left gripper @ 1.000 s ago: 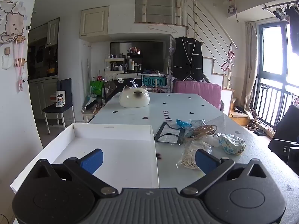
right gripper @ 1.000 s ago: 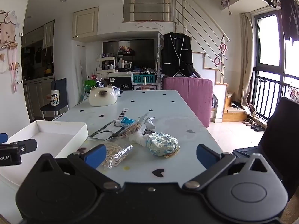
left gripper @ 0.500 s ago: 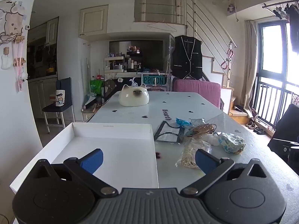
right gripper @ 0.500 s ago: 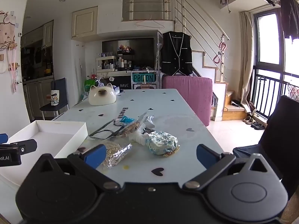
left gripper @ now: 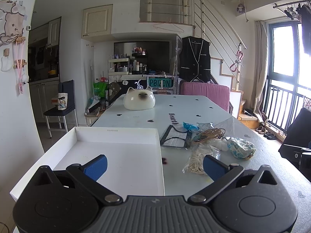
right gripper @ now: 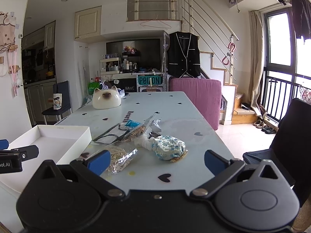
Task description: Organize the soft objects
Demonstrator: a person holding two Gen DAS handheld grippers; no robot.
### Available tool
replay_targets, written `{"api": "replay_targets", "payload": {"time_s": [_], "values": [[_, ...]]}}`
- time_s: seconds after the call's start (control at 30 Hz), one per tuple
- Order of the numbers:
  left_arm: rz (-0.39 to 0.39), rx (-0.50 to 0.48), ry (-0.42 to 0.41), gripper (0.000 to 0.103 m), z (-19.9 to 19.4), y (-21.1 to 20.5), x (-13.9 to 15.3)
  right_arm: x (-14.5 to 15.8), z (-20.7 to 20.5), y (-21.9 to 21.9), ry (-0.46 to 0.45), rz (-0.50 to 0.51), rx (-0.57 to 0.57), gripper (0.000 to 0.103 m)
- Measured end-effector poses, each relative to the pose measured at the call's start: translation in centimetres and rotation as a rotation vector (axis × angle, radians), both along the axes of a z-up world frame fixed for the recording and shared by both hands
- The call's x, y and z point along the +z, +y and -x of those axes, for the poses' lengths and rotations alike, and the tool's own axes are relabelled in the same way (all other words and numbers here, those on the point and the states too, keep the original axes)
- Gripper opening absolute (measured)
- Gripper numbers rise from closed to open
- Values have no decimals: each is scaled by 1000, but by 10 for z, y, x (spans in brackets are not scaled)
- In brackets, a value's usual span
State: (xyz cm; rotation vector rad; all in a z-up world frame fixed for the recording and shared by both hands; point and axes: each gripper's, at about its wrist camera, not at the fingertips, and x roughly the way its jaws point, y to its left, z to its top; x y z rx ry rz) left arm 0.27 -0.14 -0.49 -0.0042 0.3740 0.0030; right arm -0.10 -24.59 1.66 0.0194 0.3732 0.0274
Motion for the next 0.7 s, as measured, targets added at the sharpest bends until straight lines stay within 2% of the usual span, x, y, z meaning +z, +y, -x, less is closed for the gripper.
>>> {"api": "replay_targets", "payload": {"time_s": [0.7], "values": [[3,3,6,103,-2,-2,-3,0,0,0,1,0,1,103]]}}
